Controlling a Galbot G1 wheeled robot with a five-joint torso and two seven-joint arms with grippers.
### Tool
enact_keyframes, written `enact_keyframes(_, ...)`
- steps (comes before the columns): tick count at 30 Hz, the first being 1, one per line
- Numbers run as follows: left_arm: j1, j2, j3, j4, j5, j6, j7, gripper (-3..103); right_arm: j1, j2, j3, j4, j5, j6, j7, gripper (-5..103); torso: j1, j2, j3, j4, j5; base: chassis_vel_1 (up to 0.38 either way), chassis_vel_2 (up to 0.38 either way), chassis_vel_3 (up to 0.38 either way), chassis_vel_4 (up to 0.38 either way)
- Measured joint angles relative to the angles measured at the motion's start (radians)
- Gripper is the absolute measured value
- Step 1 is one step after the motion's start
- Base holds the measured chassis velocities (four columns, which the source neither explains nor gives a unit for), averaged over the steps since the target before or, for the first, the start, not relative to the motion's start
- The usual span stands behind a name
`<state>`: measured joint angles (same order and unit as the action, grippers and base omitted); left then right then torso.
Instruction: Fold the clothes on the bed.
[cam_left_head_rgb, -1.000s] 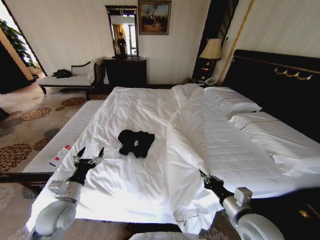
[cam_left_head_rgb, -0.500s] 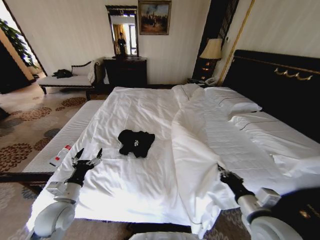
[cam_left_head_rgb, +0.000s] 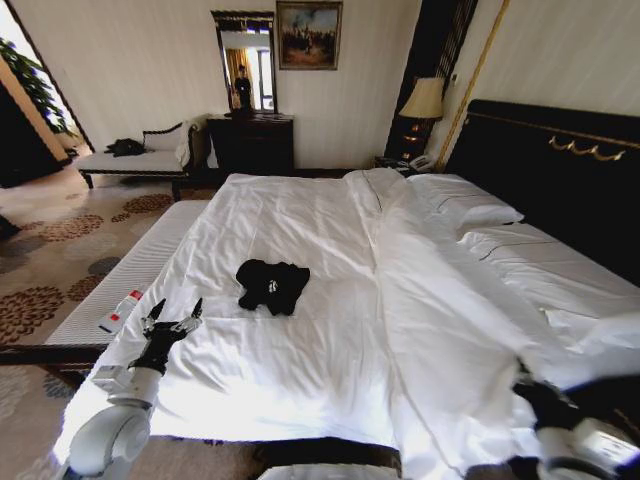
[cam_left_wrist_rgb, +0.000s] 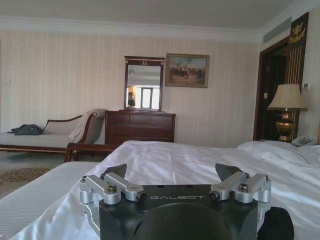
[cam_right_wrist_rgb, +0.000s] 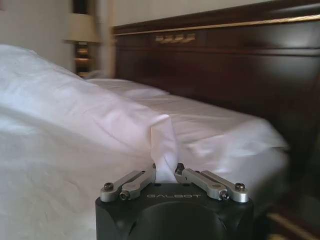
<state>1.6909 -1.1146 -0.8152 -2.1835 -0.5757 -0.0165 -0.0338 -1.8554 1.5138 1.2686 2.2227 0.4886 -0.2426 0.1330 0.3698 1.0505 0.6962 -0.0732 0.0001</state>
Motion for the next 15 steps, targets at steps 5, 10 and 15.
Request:
enact_keyframes(5,-0.001,0.001,0.002,0.003,0.001,0.001,-0.001,99,-0.001,-0.006,0.089,-0.089,0.007,0.035,0.011,3,0.000,0.000,0.000,-0.0002,0.0001,0.000,0.000,0.000,0.000)
enact_keyframes(10,-0.005,-0.001,0.005,0.002,0.009,0.006,-0.006,99,0.008,-0.024,0.148,-0.224,-0.010,0.077,0.026,3,0.000,0.000,0.000,0.0000,0.0003,0.000,0.000,0.000,0.000)
enact_keyframes(15,-0.012,0.003,0.010,-0.004,0.011,0.014,-0.012,101,0.033,-0.053,0.186,-0.344,-0.026,0.110,0.036,3,0.000,0.000,0.000,0.0004,0.0004,0.000,0.000,0.000,0.000)
